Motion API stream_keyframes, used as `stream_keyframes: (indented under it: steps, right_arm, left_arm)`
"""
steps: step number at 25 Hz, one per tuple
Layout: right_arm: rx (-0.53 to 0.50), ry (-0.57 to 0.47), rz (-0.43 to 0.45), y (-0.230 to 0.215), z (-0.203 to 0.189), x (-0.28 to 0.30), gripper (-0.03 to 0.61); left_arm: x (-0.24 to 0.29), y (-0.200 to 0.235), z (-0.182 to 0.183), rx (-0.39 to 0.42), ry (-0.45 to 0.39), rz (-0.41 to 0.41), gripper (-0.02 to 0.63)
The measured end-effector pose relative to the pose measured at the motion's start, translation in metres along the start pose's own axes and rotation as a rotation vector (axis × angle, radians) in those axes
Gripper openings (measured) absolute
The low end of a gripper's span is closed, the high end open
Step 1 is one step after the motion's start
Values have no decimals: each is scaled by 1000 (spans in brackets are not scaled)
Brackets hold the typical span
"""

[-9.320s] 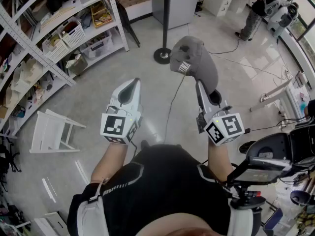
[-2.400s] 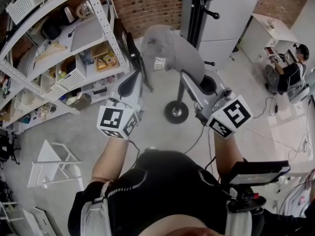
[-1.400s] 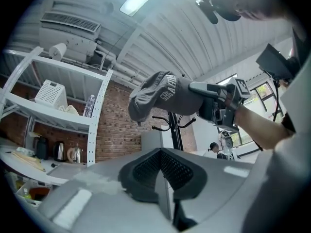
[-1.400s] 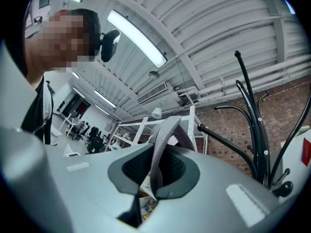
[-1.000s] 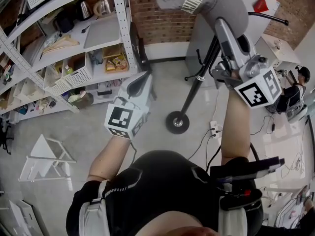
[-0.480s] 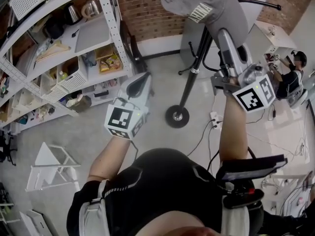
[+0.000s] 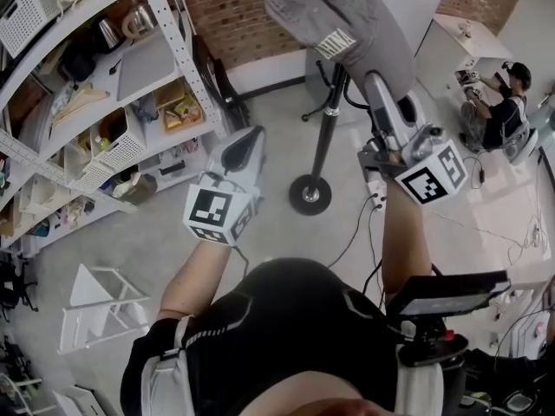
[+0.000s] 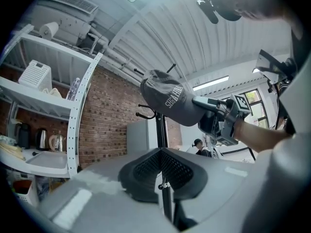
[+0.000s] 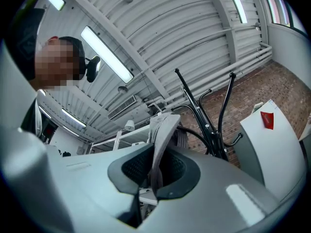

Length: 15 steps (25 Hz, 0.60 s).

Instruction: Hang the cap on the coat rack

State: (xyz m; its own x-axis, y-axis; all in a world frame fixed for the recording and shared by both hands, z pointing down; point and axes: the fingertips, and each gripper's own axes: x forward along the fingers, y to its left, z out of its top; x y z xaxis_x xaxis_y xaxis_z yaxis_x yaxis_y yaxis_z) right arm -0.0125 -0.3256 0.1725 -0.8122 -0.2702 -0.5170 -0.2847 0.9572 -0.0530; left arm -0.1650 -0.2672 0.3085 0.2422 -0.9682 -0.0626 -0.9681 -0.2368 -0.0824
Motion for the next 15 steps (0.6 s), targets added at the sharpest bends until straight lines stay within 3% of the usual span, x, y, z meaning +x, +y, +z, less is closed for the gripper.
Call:
stream_keyframes:
  steps: [15]
  right_arm:
    - [75,28,37,9,-53,-11,32]
  left_arm:
    - [-2,-1,-7,-22,2,-5,3]
